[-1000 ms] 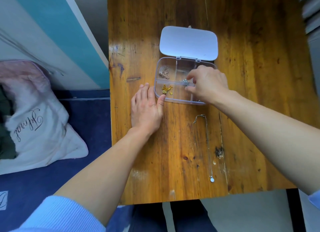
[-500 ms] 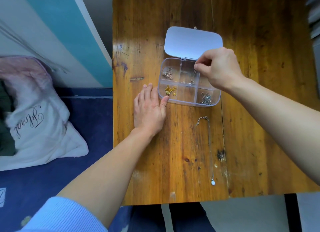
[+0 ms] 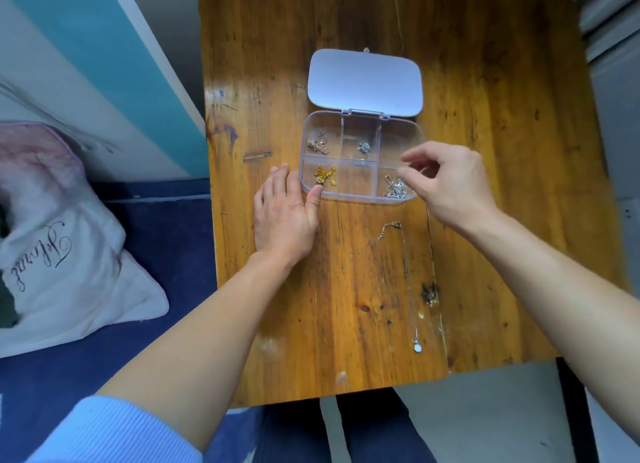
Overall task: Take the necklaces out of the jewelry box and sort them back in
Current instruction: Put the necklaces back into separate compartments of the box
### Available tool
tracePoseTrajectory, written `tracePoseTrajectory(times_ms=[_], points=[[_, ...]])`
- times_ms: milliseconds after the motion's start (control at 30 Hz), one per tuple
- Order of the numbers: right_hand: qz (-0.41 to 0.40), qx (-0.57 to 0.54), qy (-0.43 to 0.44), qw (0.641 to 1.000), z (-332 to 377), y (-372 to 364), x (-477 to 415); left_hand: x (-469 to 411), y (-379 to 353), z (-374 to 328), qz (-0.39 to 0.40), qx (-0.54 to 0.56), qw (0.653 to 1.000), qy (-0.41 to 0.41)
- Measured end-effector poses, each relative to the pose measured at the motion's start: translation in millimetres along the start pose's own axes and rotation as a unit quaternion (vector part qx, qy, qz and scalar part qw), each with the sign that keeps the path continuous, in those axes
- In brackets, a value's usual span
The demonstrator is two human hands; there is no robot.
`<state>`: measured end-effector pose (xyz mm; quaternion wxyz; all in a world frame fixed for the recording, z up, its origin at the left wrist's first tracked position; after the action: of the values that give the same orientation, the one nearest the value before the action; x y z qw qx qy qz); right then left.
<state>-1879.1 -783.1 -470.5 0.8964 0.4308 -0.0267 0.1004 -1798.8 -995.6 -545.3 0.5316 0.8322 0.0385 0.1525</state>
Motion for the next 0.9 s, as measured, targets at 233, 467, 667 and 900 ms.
tracePoseTrajectory(times_ms=[233, 467, 667, 900], points=[[0.000, -0.023, -0.163, 0.986, -68, -13, 144, 24, 21, -19, -0.090, 0.078, 0.993, -0.023], [0.034, 0.015, -0.267, 0.963, -88, -47, 228, 49, -1, -67, -0.030, -0.007, 0.987, -0.160], [0.015, 0.016, -0.286, 0.958, -88, -57, 238, 41, 1, -83, -0.086, -0.052, 0.976, -0.195], [0.028, 0.045, -0.303, 0.951, -86, -58, 241, 41, -34, -121, 0.069, -0.114, 0.937, -0.322]])
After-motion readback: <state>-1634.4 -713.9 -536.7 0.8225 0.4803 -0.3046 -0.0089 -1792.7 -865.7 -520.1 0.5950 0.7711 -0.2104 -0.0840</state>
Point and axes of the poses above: each hand's wrist, its own x-axis away from the middle knuckle, its own y-axis out of the back of the hand, z = x × y, the point moved 4 cm from there along -x, towards the middle knuckle, and after that the axes turned 3 degrees about -x, right-handed, at the moved point
